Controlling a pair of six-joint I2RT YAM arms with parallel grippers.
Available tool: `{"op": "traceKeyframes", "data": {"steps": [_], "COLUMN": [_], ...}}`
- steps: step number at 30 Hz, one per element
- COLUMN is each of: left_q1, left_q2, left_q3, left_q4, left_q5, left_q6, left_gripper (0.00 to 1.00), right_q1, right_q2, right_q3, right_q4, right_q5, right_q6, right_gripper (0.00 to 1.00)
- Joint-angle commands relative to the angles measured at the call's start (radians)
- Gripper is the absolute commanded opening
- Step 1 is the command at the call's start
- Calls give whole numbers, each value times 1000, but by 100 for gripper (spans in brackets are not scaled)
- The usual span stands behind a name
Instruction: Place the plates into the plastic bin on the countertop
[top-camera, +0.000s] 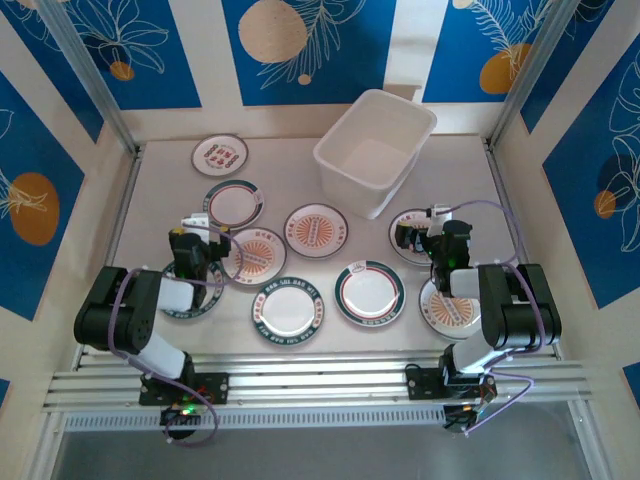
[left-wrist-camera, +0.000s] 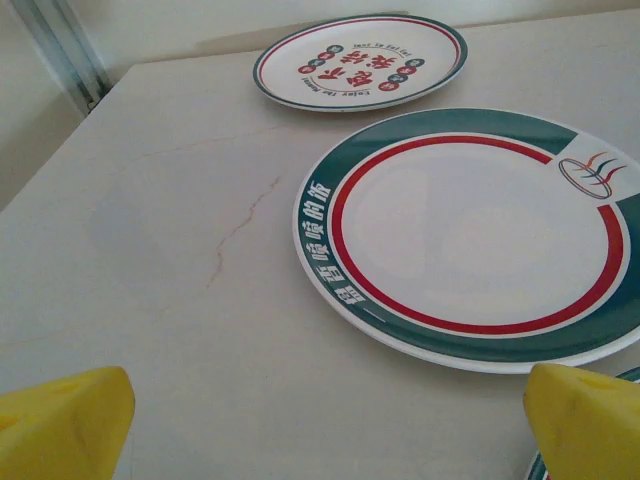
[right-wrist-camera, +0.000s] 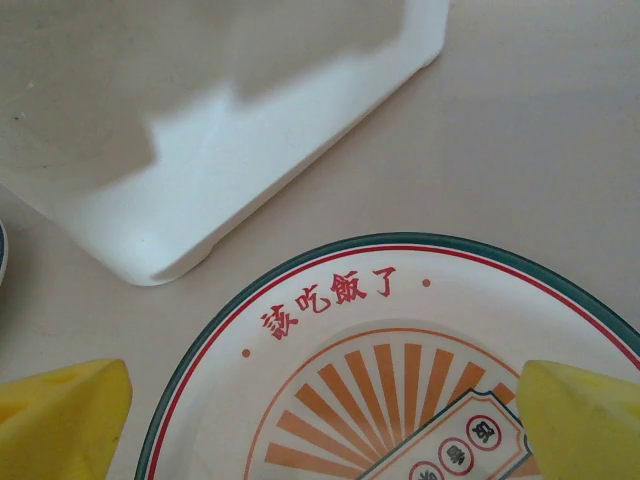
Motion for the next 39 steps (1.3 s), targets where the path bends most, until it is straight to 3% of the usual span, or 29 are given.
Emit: {"op": "traceKeyframes", "data": {"steps": [1,23,26,33,39], "left_q1": [9,9,9,10,10], "left_q2": [7,3,1,-104,-305], "left_q3": [14,15,12,38,87], "left_q4": [21,12,13,-120,-335], "left_q5": [20,23,23,-22,-82], "left_q6": [17,13,11,-1,-46], "left_gripper": [100,100,100,100,100], "right_q1": [0,-7,-12,-35,-41], "right_q2": [-5,-8,-44,-307,-536], "right_q3": [10,8,-3,37,113], "right_q4": [31,31,24,-273,-668], "right_q5": [-8,-20,53,55,-7], "right_q6": [-19,-13,27,77,228], "right_gripper": [99,99,99,99,100]}}
